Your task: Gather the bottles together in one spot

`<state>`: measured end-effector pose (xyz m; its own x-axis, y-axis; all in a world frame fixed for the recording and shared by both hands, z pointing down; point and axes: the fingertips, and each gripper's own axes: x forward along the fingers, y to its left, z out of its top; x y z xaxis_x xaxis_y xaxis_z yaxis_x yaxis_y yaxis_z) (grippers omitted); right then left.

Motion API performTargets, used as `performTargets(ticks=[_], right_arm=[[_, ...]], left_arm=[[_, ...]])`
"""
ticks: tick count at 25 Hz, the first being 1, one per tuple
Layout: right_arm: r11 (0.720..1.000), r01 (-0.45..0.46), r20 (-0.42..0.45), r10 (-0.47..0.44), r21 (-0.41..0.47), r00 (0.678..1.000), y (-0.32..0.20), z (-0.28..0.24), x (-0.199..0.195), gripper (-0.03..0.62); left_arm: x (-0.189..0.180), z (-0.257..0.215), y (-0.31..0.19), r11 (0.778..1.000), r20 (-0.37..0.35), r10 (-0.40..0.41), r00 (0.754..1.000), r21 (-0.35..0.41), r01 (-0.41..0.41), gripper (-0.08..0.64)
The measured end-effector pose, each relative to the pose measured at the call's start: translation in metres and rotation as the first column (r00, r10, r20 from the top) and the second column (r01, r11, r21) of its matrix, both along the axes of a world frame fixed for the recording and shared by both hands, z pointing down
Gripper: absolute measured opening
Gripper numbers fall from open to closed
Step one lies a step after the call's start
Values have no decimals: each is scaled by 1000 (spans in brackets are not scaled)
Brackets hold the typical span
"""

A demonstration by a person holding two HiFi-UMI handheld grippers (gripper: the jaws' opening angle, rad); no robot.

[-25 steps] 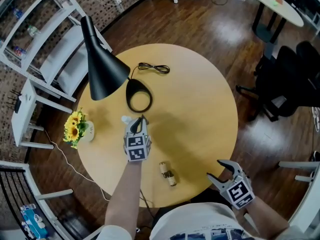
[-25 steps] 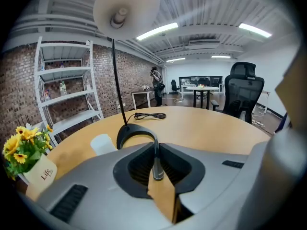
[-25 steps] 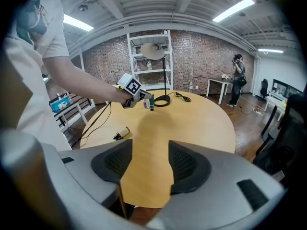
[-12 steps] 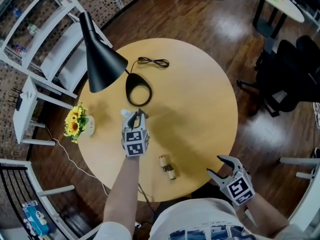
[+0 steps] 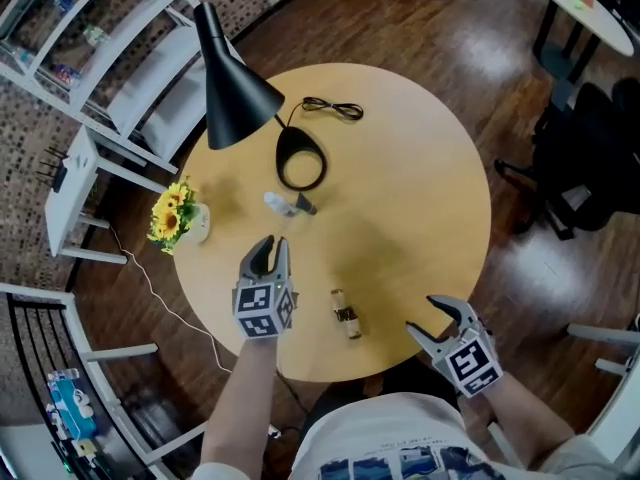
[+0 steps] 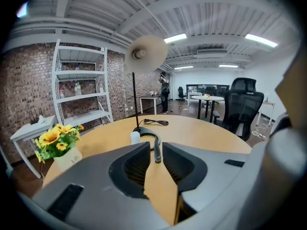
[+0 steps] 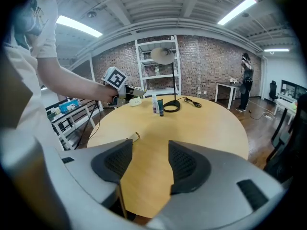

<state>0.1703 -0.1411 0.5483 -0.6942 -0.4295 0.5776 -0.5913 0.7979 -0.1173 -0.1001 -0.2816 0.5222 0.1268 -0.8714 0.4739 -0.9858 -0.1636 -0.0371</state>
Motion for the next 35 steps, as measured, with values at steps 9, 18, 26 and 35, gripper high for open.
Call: performTargets(ticks=[9, 18, 26, 35], right_arm=[[995, 6, 11, -7, 99, 1000, 55, -37, -36, 261], [984, -112, 10, 112, 140, 994, 149, -70, -89, 261], [975, -177, -19, 182, 136, 983, 253, -74, -110, 261], [968, -212, -39, 219, 134, 975, 302, -69, -112, 261]], left_arm=[[-17, -46, 149, 1000, -156, 2, 988, 11, 0, 74], [-57, -64, 312, 998, -207, 60, 976, 35, -54, 74], [-92, -50, 426, 999, -302, 45, 952, -15, -52, 75], [-88, -46, 476, 993, -302, 82, 950, -56, -103, 75]])
